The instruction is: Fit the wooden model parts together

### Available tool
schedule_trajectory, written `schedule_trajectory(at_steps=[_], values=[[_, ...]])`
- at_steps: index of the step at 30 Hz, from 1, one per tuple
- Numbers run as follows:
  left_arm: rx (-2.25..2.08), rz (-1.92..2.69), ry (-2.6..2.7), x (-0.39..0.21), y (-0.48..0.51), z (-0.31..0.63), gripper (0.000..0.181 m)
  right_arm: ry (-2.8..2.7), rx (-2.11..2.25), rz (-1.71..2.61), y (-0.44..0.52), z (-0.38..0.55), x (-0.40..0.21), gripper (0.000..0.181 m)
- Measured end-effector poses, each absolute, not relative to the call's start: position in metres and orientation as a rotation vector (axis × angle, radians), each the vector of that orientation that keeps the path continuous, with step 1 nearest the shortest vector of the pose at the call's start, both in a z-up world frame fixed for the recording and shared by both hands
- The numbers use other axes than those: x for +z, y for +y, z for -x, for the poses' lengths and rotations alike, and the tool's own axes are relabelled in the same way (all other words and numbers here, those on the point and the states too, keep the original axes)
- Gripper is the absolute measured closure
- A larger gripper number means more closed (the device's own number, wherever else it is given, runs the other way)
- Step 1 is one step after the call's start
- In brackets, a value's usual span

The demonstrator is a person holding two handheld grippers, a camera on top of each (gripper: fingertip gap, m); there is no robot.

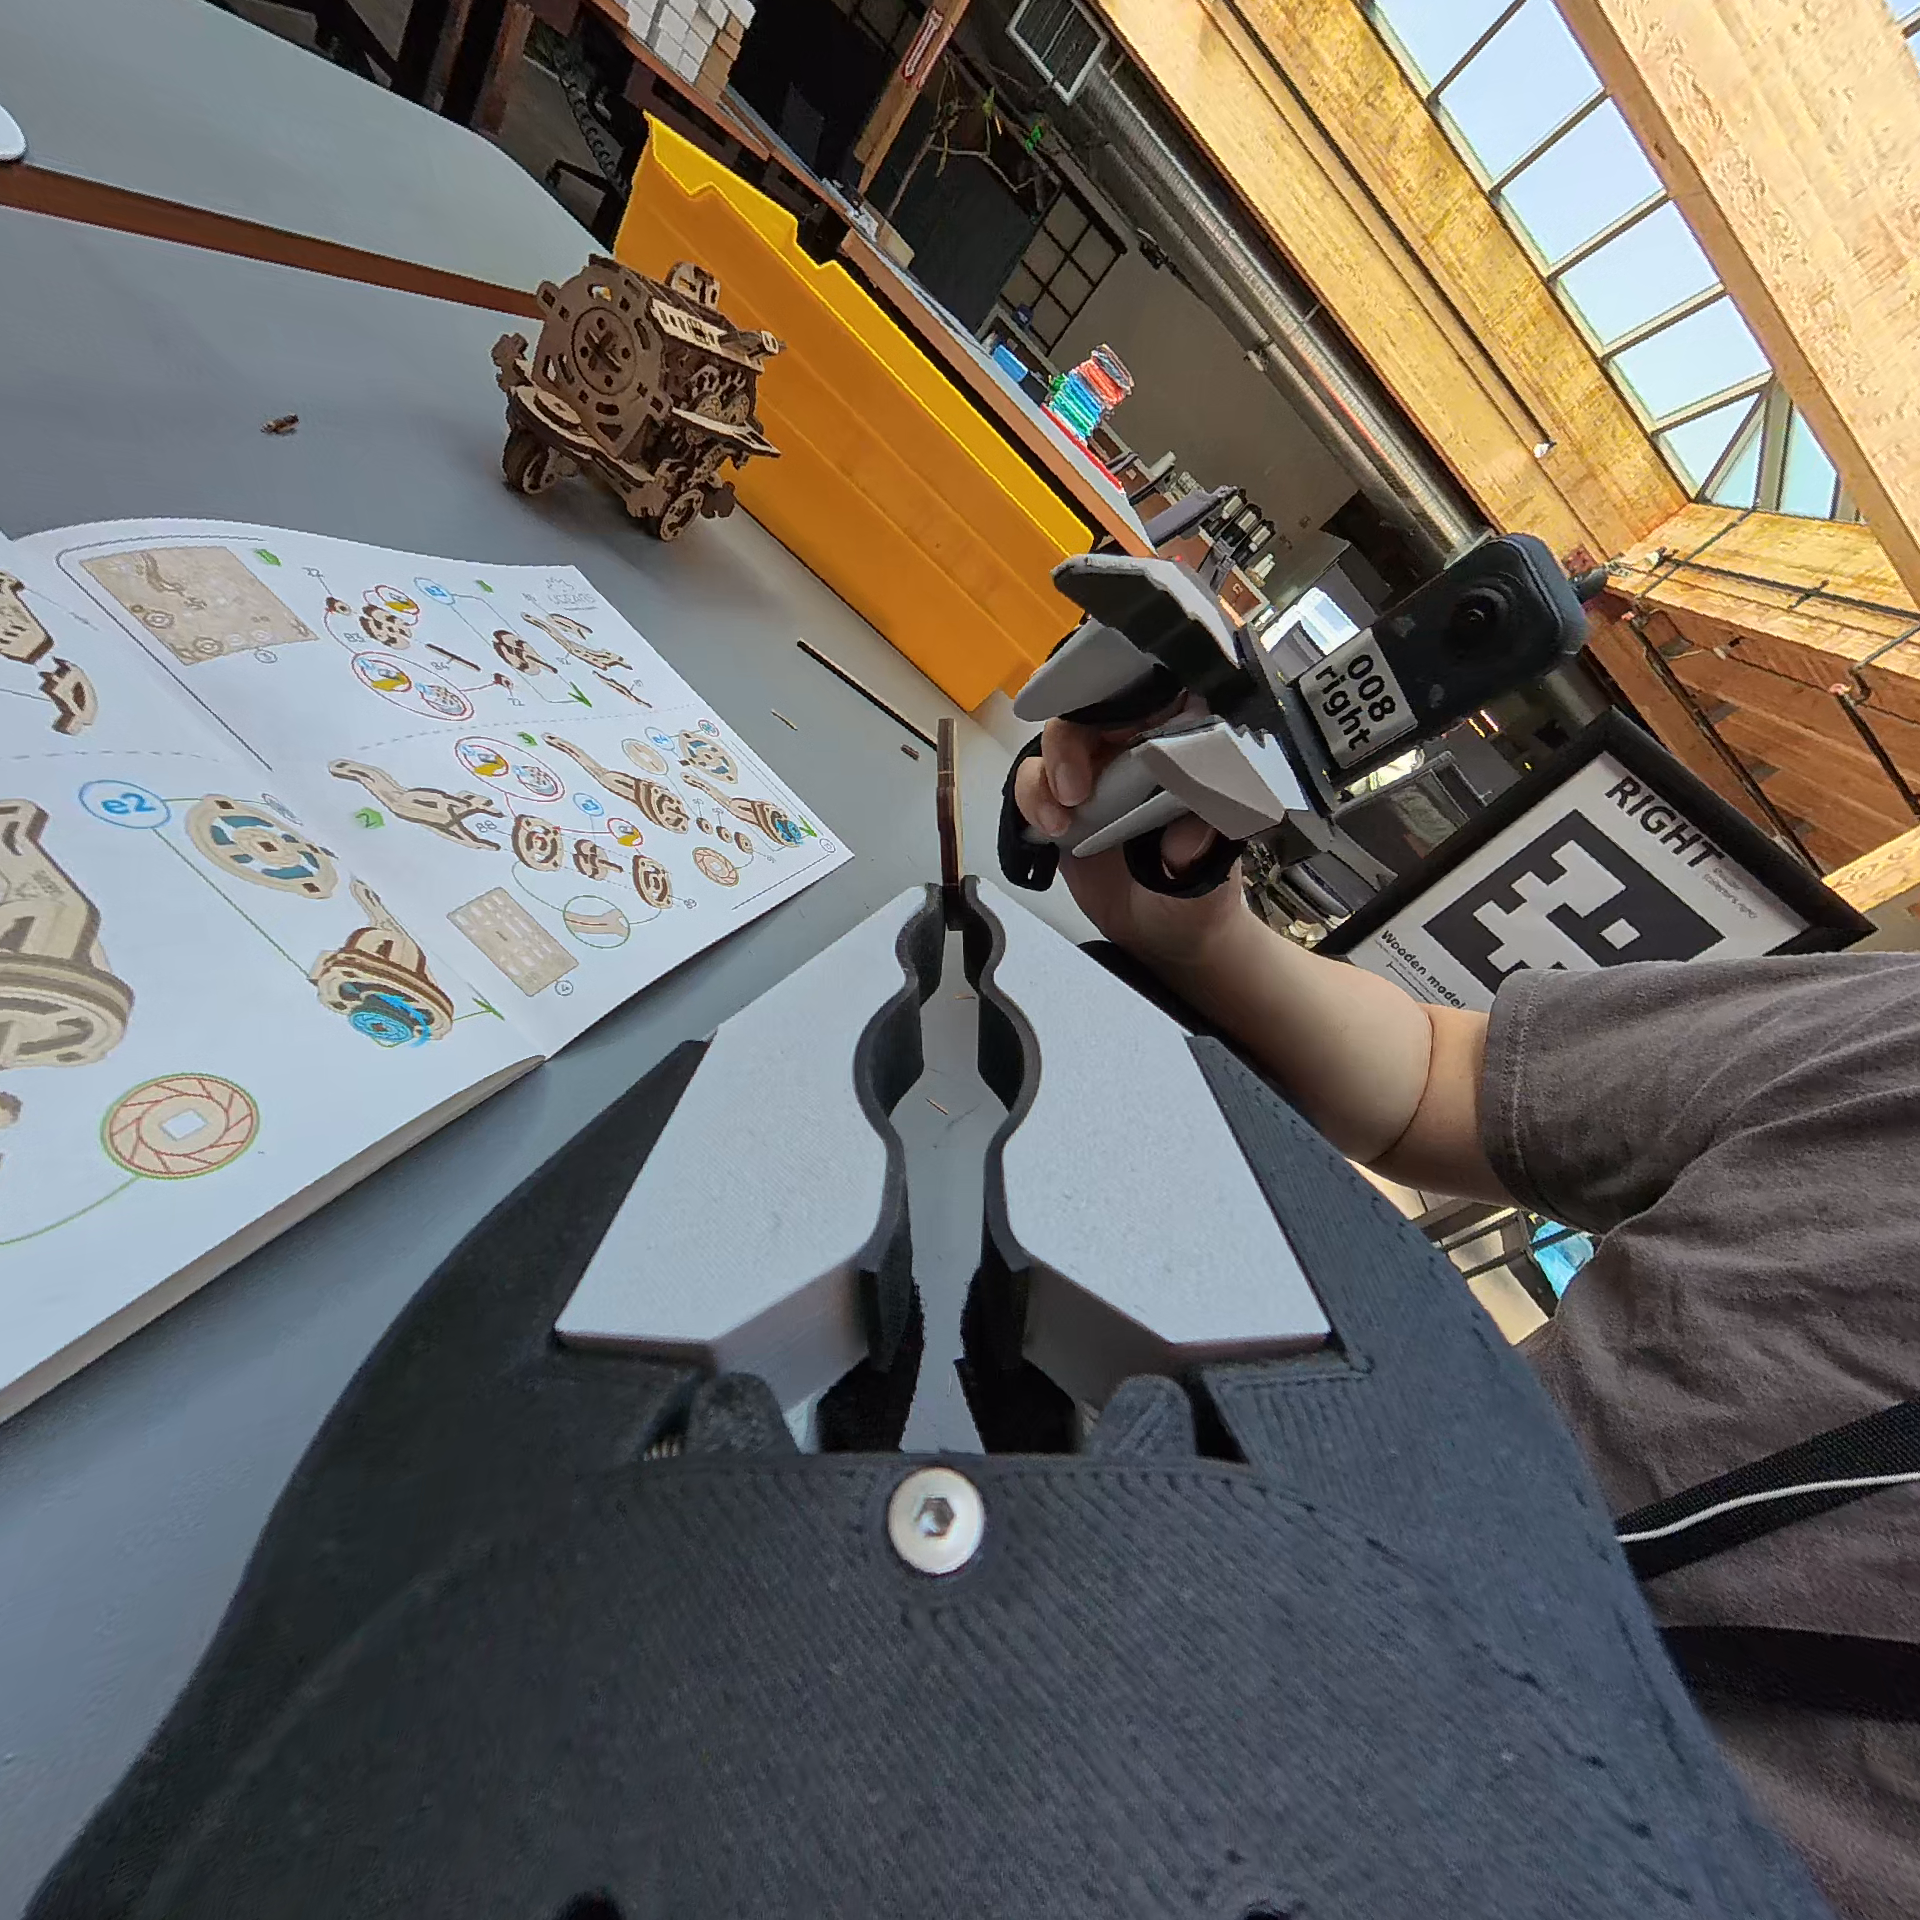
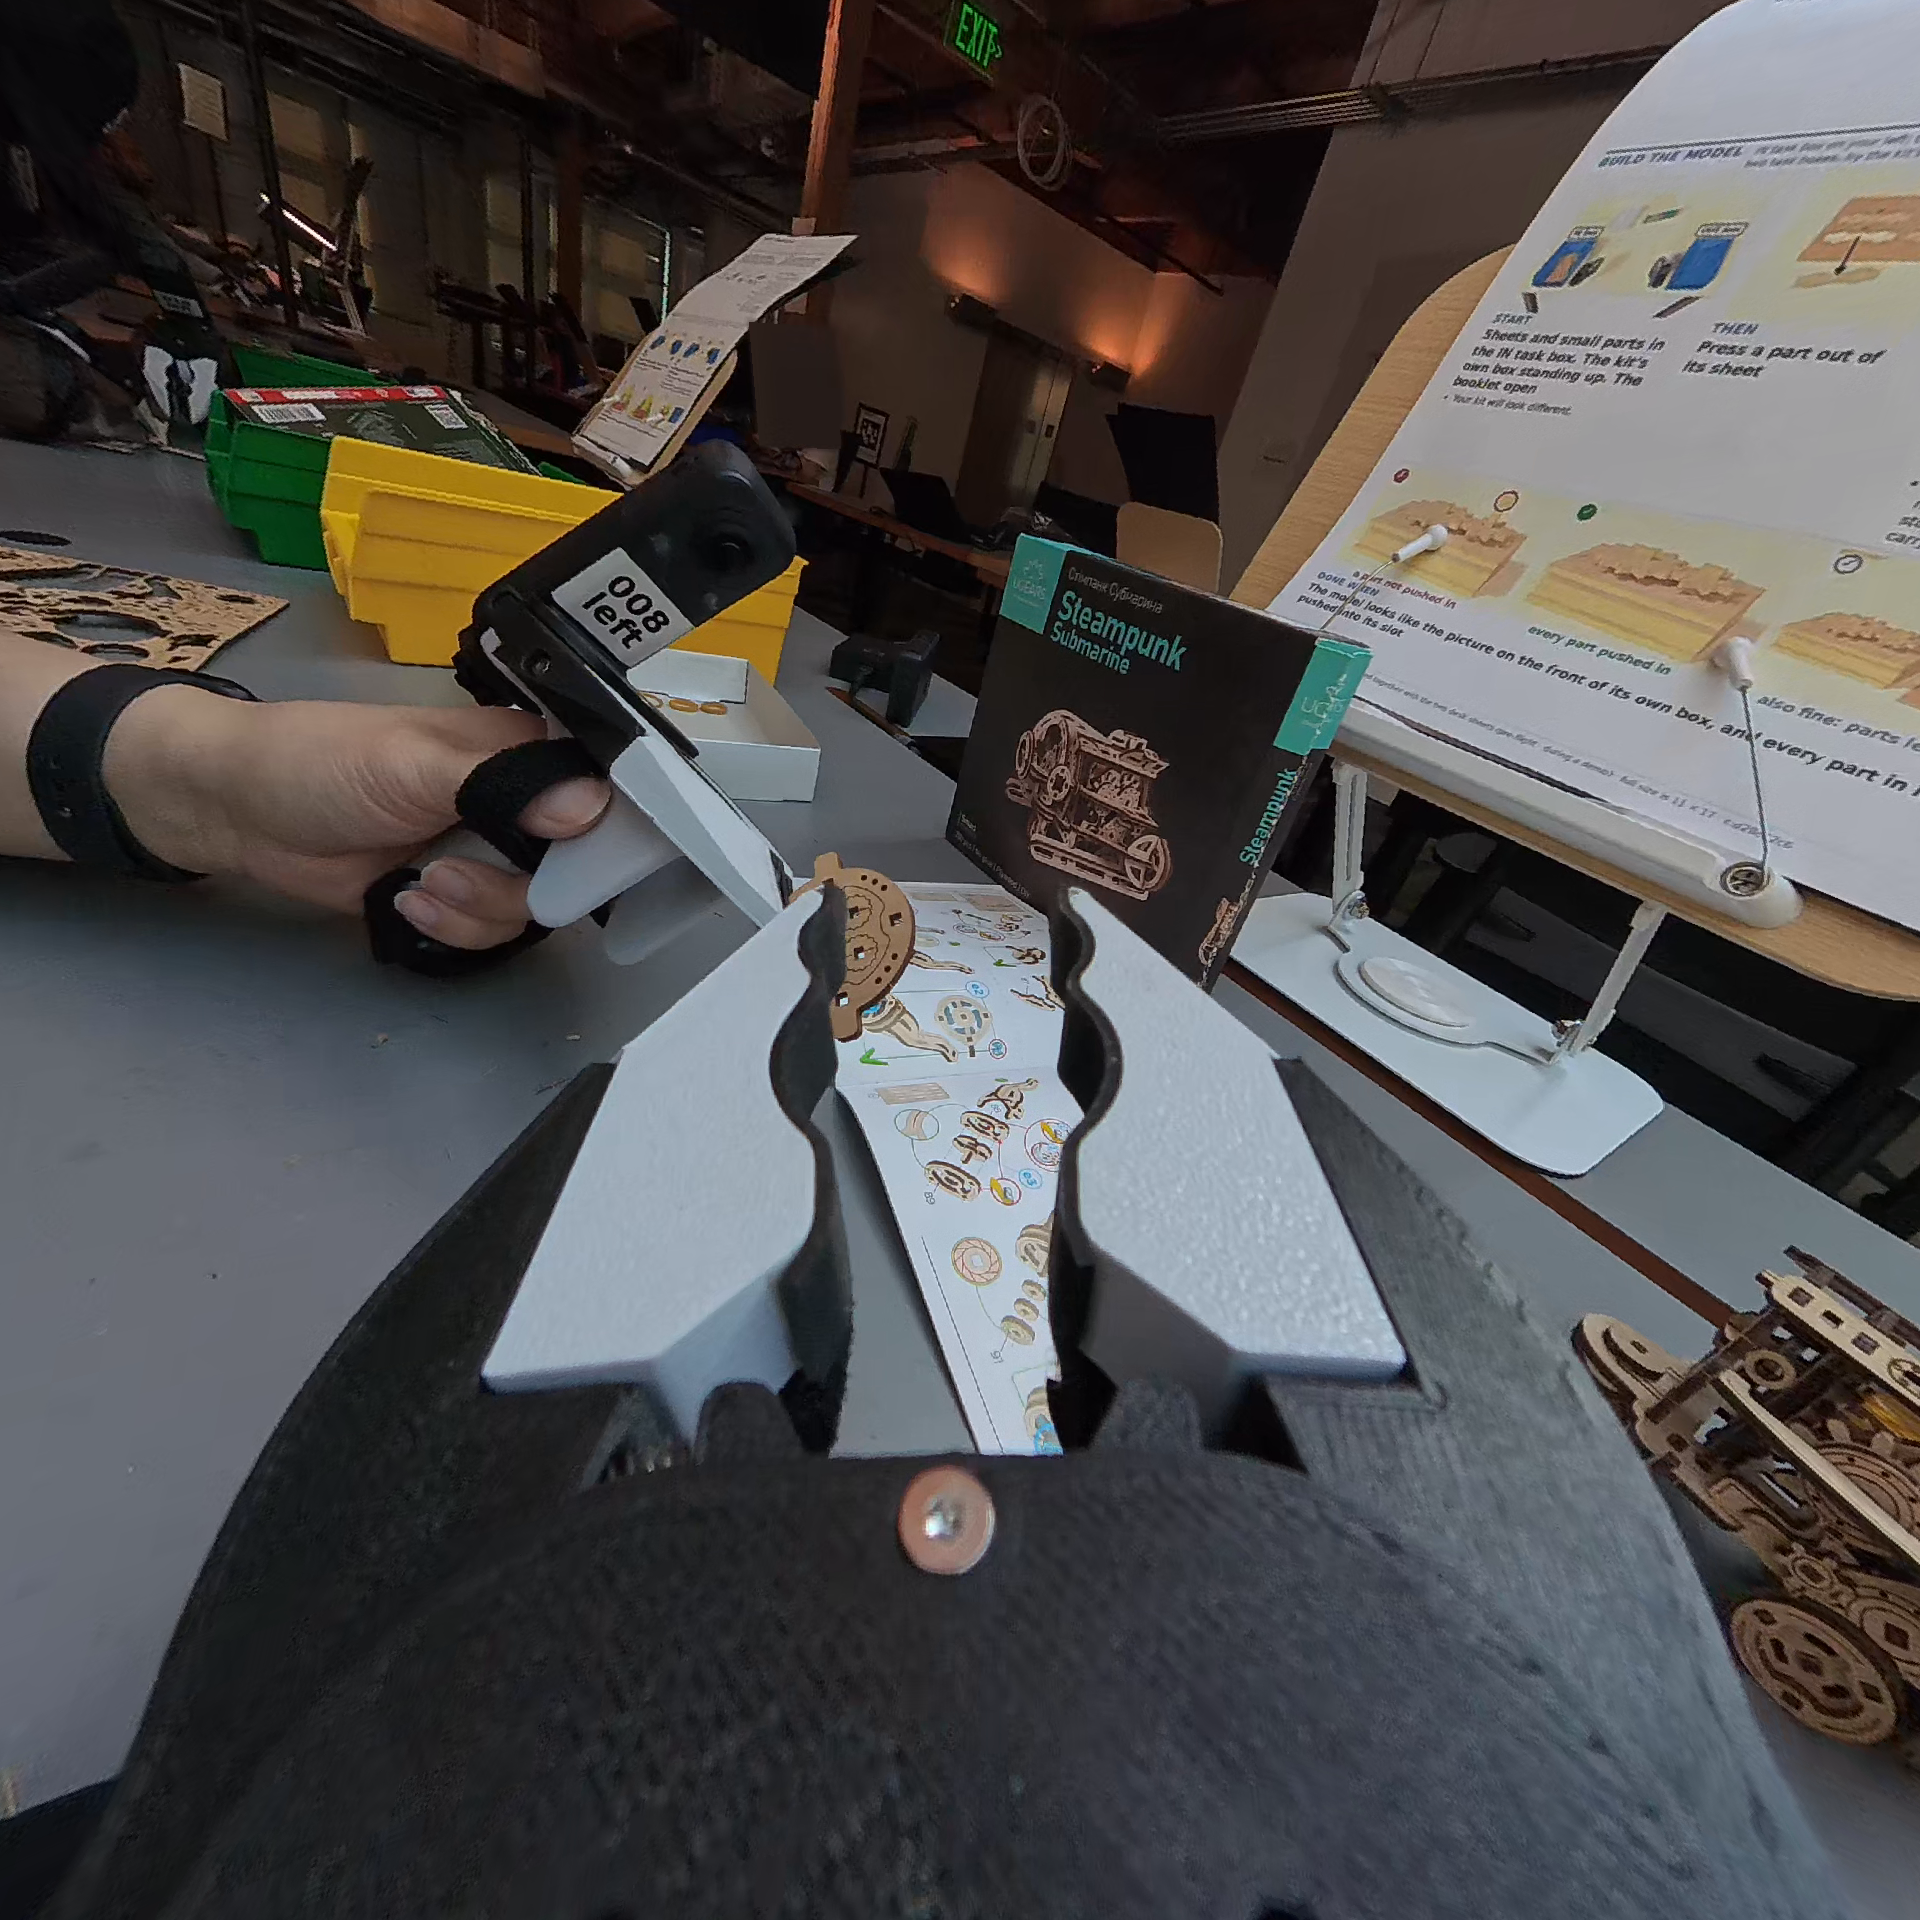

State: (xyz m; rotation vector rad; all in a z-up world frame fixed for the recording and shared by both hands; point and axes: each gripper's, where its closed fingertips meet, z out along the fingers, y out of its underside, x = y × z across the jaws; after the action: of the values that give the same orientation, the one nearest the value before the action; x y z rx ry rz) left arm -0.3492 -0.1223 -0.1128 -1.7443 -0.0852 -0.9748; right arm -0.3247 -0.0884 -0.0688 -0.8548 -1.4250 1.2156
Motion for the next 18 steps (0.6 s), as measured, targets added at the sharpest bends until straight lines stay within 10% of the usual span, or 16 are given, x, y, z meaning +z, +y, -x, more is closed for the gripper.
schedule_trajectory(at_steps=[18], values=[[-1.095, 1.920, -0.137, -0.138, -0.128, 0.337, 0.180, -1.432, 1.566, 1.044, -0.088, 0.325, -0.080, 0.130]])
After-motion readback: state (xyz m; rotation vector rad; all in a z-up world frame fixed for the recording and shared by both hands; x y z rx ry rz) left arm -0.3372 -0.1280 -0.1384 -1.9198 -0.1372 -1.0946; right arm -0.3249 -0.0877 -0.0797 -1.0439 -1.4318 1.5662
